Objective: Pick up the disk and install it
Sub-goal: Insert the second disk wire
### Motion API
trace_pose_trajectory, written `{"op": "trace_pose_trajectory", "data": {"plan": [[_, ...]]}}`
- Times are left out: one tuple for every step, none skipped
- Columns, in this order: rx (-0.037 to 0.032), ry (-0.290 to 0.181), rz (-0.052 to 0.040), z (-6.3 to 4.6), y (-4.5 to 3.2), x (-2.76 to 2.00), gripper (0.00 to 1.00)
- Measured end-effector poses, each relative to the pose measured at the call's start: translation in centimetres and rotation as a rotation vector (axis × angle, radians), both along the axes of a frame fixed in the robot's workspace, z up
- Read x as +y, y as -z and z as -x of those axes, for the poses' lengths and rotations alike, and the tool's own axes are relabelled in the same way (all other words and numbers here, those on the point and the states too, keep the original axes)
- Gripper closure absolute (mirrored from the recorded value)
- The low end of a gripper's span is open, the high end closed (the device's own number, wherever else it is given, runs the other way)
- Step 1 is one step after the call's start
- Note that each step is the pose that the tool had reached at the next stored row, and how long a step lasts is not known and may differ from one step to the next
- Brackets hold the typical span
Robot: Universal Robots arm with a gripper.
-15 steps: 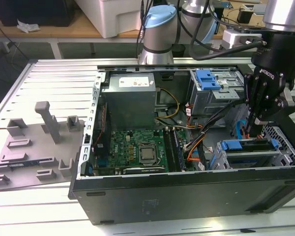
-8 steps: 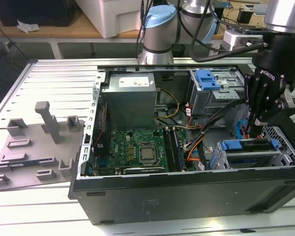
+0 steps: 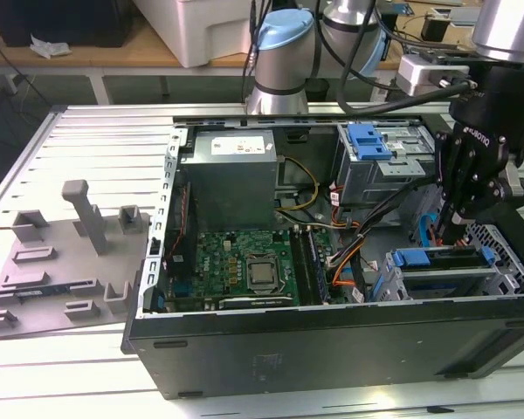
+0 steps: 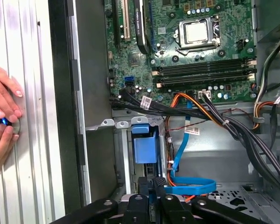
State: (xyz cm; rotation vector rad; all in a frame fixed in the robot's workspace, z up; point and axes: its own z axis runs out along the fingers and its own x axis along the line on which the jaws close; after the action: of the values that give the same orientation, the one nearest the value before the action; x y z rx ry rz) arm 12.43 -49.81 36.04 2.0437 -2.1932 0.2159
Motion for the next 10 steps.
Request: {"op": "trace_pose_trajectory", "data": {"plan": [[0.0,0.0,-0.0031,0.0,-0.01,0.0,0.84],[0.0,0.0,-0.0082,0.0,0.0,0.0,0.84],[0.0,0.0,-0.0125,0.0,0.01,-0.01,0.84],[0.0,0.0,-0.0138,0.0,0.01,-0.03,0.84],[0.0,0.0,-0.0146,0.0,0.01,-0.06,0.84],[0.0001,0.0,-0.0147,0.0,0.01,-0.09,0.84],[-0.0007,-0.001,-0.0146,0.0,0.01,-0.09,0.84],[-0.0067,-0.002,-0.0146,0.0,0.03,-0.1,0.84],[-0.0123,-0.003,-0.0146,0.0,0.03,-0.1,0.84],[-0.0124,-0.003,-0.0146,0.0,0.03,-0.09,0.84]]}}
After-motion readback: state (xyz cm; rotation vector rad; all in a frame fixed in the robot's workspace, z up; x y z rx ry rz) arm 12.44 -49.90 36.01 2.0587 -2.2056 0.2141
